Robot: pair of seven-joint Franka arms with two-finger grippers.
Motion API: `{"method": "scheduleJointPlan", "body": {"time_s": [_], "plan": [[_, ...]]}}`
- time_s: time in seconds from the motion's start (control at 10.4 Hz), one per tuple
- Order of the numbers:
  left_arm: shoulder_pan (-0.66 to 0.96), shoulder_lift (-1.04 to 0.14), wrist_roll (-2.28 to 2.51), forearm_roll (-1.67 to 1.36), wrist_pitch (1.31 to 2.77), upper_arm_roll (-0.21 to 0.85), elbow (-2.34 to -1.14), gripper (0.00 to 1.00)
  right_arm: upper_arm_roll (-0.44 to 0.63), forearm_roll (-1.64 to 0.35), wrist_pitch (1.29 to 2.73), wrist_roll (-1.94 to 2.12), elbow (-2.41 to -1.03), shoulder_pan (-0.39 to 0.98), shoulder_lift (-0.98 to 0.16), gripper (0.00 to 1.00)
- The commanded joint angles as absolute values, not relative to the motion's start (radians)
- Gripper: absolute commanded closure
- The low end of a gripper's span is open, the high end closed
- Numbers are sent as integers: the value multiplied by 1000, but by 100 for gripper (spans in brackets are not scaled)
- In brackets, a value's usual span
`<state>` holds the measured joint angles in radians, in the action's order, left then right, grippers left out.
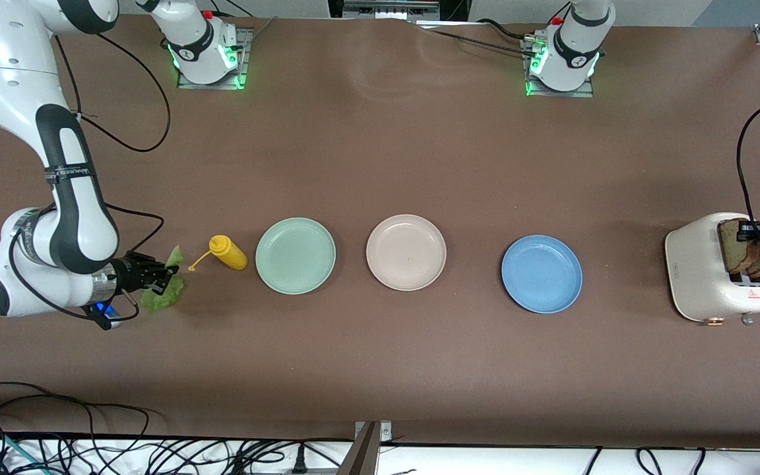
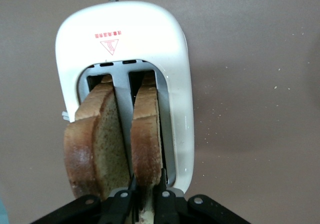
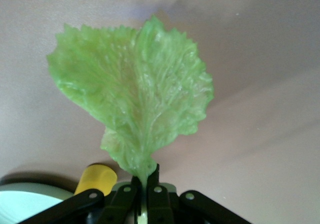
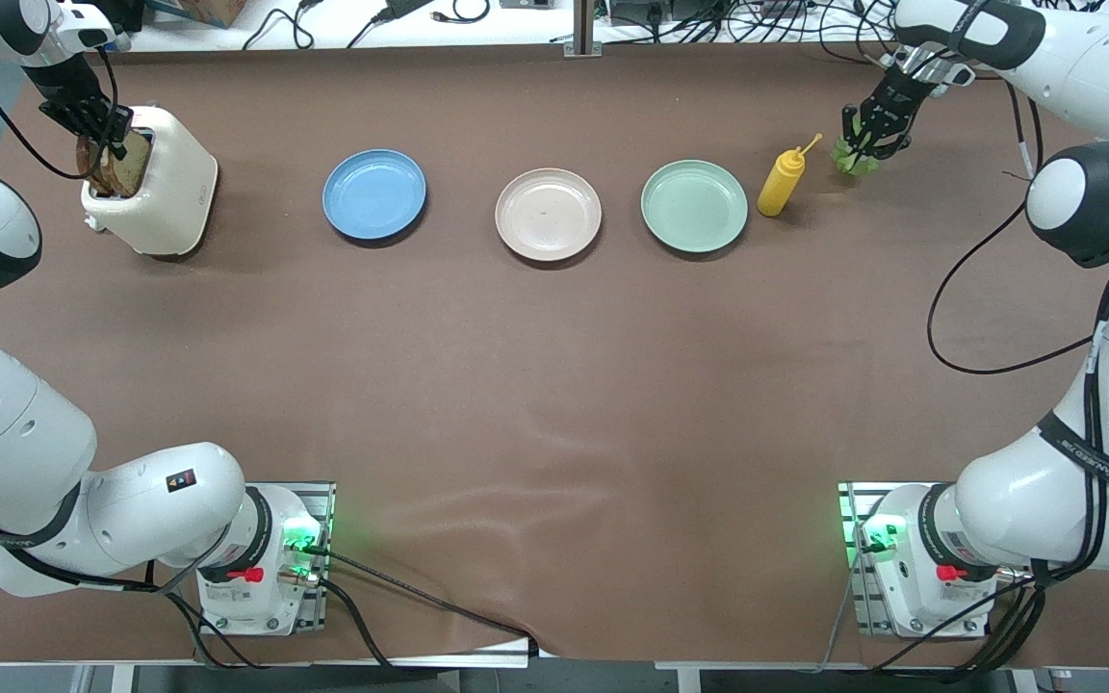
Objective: Make sandwich on beige plate with both arms
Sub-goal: 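Lift the lettuce with the right gripper while the left gripper carries bread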
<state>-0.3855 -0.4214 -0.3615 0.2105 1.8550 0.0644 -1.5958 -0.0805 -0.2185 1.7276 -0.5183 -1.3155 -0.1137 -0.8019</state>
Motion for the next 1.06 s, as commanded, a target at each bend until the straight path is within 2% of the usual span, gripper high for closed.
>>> {"method": "scheduleJointPlan", "body": {"time_s": [0.0,0.29,0.48,0.58,0.96], "plan": [[-387,-391,-353,283,1847,64,-1565,100,-83,-183,1631,-454,-1279,-118,-753,100],[-376,-324,-354,287,1797,83,-1548,100,-94,-146,1545,-430,-1278,-107,-640,100],[-310,-322,-350,285,1621,118,-1430,100,-106,-137,1484,-433,-1278,-94,-577,100],[-266,-322,-345,282,1583,129,-1413,100,-109,-132,1455,-446,-1282,-86,-542,100],[-39,-351,-322,140,1575,126,-1414,100,-141,-75,1376,-443,-1279,-72,-451,100]]}}
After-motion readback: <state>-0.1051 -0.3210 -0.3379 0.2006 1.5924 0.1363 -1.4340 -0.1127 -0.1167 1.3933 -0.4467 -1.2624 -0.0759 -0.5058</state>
